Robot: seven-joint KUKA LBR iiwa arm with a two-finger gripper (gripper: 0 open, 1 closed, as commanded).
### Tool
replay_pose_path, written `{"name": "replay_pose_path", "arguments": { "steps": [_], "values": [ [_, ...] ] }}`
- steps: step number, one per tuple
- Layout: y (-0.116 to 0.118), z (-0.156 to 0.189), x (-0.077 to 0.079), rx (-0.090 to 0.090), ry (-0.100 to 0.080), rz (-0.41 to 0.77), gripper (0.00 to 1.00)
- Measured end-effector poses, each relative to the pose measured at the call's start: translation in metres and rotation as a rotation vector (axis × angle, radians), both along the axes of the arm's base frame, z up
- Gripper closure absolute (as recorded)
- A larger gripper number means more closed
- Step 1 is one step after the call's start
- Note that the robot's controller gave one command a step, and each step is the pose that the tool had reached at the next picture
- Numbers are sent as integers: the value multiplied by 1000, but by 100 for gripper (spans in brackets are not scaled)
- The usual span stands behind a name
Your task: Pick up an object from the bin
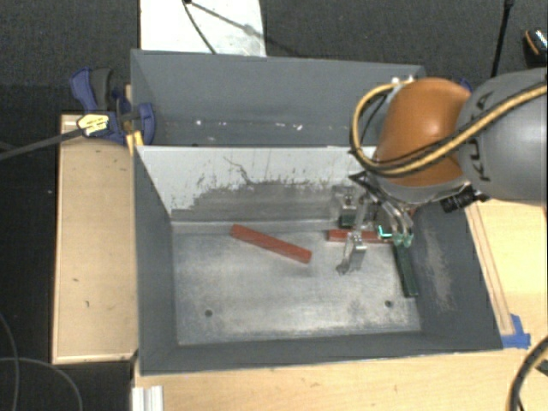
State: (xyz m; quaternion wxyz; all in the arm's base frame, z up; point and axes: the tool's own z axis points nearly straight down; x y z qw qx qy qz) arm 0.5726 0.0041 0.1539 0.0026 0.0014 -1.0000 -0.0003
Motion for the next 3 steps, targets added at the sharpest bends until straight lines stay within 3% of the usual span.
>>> {"name": "replay_pose_path", "arguments": {
  "steps": [1,2,3],
  "values": [
    [38,-88,12,2,-1,90,0],
    [36,-83,14,1,-8,86,100],
    [74,109,0,1,-17,329,100]
  ]
}}
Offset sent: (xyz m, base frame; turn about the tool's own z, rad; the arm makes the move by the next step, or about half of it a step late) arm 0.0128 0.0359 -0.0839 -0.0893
